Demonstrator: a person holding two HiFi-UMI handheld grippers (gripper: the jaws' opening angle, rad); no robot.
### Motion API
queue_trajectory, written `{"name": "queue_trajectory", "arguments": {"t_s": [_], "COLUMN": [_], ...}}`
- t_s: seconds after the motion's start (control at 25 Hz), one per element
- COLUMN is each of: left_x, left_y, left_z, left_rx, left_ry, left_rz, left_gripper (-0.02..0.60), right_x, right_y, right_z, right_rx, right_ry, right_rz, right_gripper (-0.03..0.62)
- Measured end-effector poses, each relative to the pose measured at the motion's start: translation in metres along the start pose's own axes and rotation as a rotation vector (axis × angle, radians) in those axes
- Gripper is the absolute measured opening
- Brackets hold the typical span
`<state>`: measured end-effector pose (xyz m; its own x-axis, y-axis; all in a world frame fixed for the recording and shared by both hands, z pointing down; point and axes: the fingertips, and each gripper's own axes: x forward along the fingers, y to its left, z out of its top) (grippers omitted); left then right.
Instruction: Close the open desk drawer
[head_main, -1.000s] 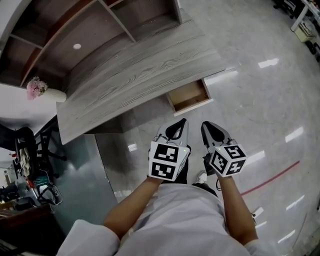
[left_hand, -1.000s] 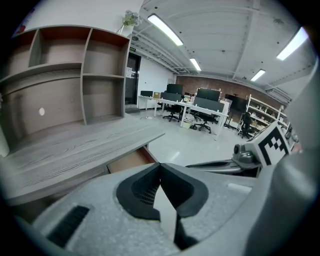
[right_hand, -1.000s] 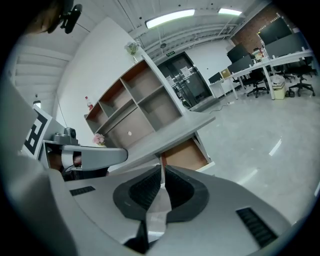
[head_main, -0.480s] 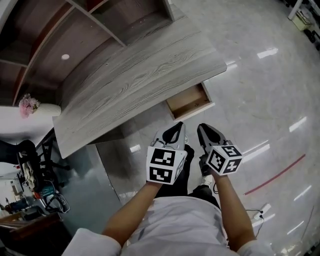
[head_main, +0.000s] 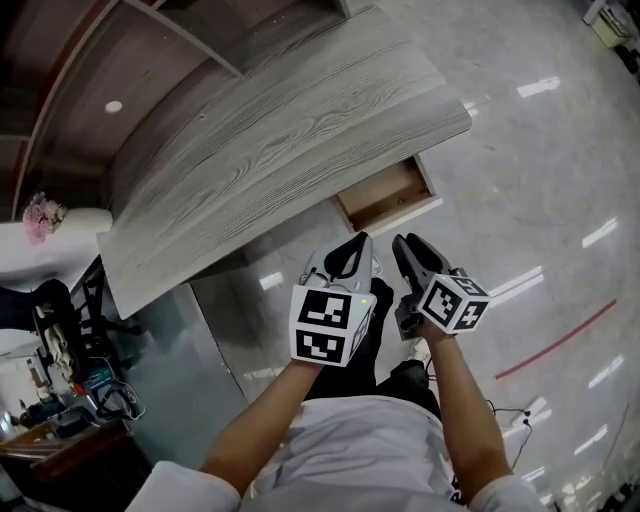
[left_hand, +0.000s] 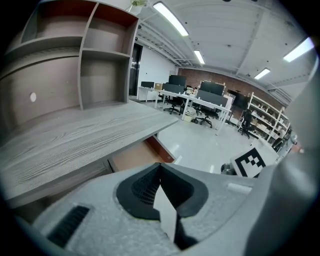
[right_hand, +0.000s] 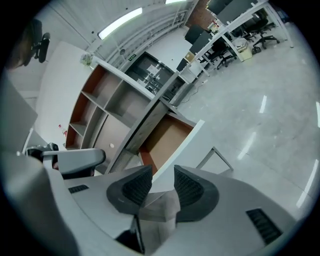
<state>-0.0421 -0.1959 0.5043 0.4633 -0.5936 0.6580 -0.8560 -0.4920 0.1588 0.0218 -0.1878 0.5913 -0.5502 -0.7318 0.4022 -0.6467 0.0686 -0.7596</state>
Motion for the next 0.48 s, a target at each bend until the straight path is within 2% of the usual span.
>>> {"name": "queue_trajectory", "arguments": {"t_s": [0.12, 0.28, 0.48], "left_x": [0.006, 0.013, 0.018], "left_y": [0.006, 0.011, 0.019], "left_z": [-0.003, -0.006, -0.004], "left_rx": [0.000, -0.006, -0.002], "left_ry": [0.010, 0.018, 0.025], "left_rz": [0.000, -0.008, -0.010], "left_gripper": [0.003, 0.003, 0.002], "right_x": [0.009, 0.025, 0.044], "right_y": [-0.008, -0.018, -0.026], "right_z": [0.000, -0.003, -0.002], "right_rx": [0.089, 0.296, 0.434], "right_ry": [-0.018, -0.044, -0.077], "right_rz": [0.019, 0.079, 0.113], "right_gripper": [0.137, 0.217, 0.242]}}
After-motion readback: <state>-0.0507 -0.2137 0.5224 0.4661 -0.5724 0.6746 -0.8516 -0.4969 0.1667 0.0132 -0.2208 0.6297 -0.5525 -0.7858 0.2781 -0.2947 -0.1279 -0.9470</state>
